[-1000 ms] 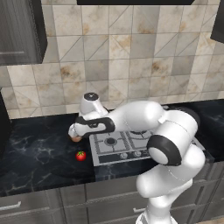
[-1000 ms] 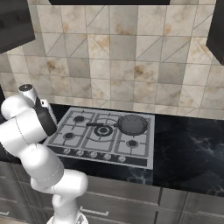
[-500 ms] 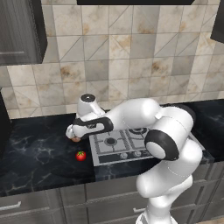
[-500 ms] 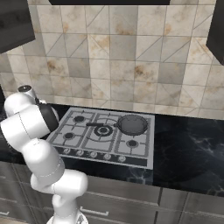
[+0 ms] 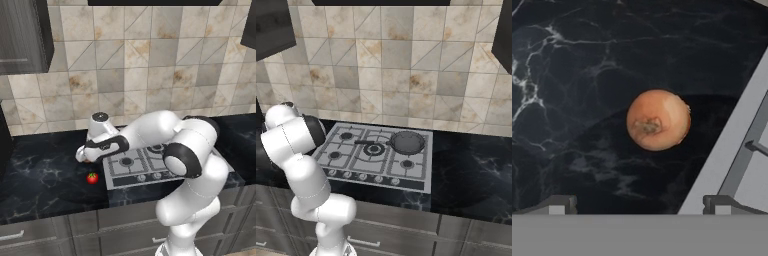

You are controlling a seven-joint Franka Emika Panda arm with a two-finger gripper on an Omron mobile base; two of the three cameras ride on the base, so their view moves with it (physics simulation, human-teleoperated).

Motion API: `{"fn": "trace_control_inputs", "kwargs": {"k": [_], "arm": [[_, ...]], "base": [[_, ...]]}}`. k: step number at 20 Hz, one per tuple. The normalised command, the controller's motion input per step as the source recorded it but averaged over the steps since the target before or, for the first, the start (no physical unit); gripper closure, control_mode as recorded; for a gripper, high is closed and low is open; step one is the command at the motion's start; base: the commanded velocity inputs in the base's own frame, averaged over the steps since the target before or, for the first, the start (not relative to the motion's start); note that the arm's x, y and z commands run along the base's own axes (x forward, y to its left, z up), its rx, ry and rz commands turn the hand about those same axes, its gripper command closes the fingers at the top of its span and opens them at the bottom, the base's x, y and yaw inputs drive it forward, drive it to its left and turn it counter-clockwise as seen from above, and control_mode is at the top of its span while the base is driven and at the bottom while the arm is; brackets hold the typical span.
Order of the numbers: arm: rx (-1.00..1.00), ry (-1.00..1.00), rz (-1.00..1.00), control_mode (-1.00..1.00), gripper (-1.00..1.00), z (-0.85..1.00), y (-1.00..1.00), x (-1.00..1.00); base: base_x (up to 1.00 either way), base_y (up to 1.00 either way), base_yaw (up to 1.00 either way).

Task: Place the pan on the rear right burner on the stove. Then place the tomato and the onion in the pan and turn on the rear right burner.

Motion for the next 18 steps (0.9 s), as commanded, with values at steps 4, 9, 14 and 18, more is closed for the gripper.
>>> {"fn": "trace_control_inputs", "kwargs": {"k": [4,9,14,18], "arm": [[0.00,-0.05,0.00,-1.00,-1.00,-0.06,0.00,0.10],[0.00,-0.06,0.00,-1.00,-1.00,-0.01,0.00,0.09],[0.00,-0.03,0.00,-1.00,-1.00,-0.02,0.02,0.07],[0.00,-0.01,0.00,-1.00,-1.00,-0.04,0.01,0.08]], "base": [[0.00,0.00,0.00],[0.00,0.00,0.00],[0.00,0.00,0.00],[0.00,0.00,0.00]]}}
